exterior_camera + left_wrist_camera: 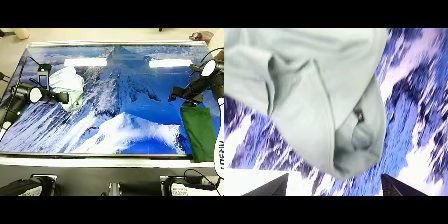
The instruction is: Fold the shirts.
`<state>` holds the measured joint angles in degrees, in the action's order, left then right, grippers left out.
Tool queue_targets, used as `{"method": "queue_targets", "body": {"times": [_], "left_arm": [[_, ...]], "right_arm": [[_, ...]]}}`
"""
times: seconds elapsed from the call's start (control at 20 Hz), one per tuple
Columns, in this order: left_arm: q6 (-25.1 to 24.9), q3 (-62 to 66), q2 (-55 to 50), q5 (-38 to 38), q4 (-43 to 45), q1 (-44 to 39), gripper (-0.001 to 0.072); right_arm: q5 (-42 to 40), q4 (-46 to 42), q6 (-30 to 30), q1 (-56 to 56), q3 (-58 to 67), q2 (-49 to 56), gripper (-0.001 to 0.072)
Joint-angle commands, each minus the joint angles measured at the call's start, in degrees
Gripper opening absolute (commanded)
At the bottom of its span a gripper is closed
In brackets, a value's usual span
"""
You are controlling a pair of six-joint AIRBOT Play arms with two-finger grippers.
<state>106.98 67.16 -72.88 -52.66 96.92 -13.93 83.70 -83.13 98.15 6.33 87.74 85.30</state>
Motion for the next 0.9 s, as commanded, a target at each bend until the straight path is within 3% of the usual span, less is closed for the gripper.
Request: {"method": "queue_targets", "body": {"times": [0.0,0.05,0.1,0.15,0.25,0.35,0.45,0.5,0.55,0.65,0.75,0.85], "left_arm": [[3.6,0.0,-1.6,8.0,0.3,0.0,0.065],[4.1,0.0,-3.1,7.4,0.3,0.3,0.0588],[4.3,0.0,-5.4,5.2,-0.4,1.1,0.0596],[4.5,0.0,-7.8,2.5,-2.9,2.4,0.0706],[3.6,0.0,-12.4,-3.5,-11.0,6.0,0.0689],[2.9,0.0,-15.5,-3.9,-16.3,8.7,0.0682],[1.4,0.0,-16.6,0.6,-18.5,9.1,0.0527],[1.5,0.0,-16.9,3.3,-19.1,8.8,0.0466],[1.5,0.0,-17.1,5.9,-20.3,8.3,0.0358],[0.5,0.0,-17.0,7.7,-24.7,7.5,0.0041],[-8.2,0.0,-14.6,6.9,-30.9,4.9,0.0018],[-16.7,0.0,-8.2,8.5,-31.6,-2.1,0.0018]], "right_arm": [[-3.6,0.0,-0.1,-0.1,0.0,0.1,0.0632],[-4.4,0.0,-0.1,-0.1,0.0,0.1,0.0632],[-5.0,0.0,-0.1,-0.1,0.0,0.1,0.0632],[-5.6,0.0,-0.1,-0.1,0.0,0.1,0.0632],[-5.9,0.0,-0.1,-0.1,0.0,0.1,0.0632],[-5.2,0.0,-0.1,-0.1,0.0,0.1,0.0632],[-4.7,0.0,-0.1,-0.1,0.0,0.1,0.0619],[-4.3,0.1,0.0,-0.1,0.0,0.0,0.0548],[-4.1,0.2,0.0,-0.1,0.0,0.0,0.0454],[-4.0,0.2,0.0,-0.1,0.0,-0.6,0.0427],[-5.7,-1.5,-0.5,0.0,0.1,-2.5,0.0431],[-8.9,-7.2,-0.5,0.0,1.7,-5.6,0.0433]]}}
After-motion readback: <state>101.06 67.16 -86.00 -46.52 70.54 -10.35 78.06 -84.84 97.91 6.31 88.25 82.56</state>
